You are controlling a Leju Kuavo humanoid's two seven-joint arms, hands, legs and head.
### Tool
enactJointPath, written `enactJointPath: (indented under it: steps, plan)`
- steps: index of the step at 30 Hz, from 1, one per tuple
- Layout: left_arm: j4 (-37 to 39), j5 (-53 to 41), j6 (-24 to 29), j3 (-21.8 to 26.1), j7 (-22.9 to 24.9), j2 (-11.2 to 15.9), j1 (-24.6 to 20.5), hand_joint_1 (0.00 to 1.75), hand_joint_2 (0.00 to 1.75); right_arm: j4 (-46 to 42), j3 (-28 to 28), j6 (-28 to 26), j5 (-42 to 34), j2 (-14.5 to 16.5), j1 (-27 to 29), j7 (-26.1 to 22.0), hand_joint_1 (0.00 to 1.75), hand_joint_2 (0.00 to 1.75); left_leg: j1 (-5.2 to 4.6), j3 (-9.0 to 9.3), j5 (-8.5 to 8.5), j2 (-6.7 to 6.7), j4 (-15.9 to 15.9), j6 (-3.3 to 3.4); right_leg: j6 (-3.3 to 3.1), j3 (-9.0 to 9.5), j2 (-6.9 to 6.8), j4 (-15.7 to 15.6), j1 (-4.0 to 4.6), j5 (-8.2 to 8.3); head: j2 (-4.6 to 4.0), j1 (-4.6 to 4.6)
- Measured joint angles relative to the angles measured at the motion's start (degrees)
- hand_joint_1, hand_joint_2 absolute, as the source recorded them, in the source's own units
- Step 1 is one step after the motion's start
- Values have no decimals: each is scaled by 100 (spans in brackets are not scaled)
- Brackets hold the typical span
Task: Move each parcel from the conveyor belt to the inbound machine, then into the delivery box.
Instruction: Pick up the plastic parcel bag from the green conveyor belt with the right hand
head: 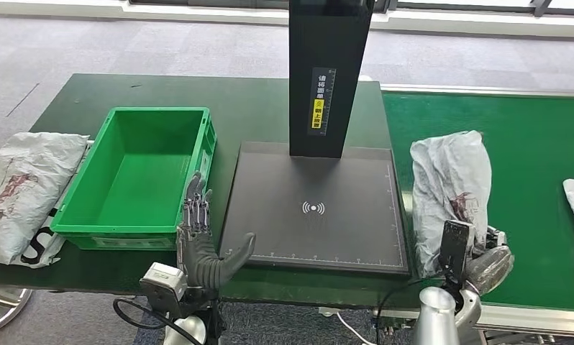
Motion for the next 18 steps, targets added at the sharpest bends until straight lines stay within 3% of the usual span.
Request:
enactJointPath:
  steps: [9, 14, 18]
  plan:
    - [35, 0, 72, 1, 0, 2, -9, 0, 175, -1478, 816, -1, -308, 136, 335, -163, 175, 175, -6, -3, -4, 6, 0, 7, 6, -3, 6, -1, -8, 2, 0, -1]
    - [37, -1, 148, 0, 0, 2, -13, 0, 175, -1640, 1571, 62, -260, 139, 345, -93, 175, 175, -3, -1, -4, 8, 0, 6, 5, -4, 11, 0, -4, 3, 0, -1]
    - [44, -4, 150, -1, -1, 2, -20, 0, 175, -1516, 2370, 605, -254, 138, 304, -12, 175, 175, 0, -1, -2, 11, 0, 3, 3, -7, 15, 1, -1, 3, 0, -1]
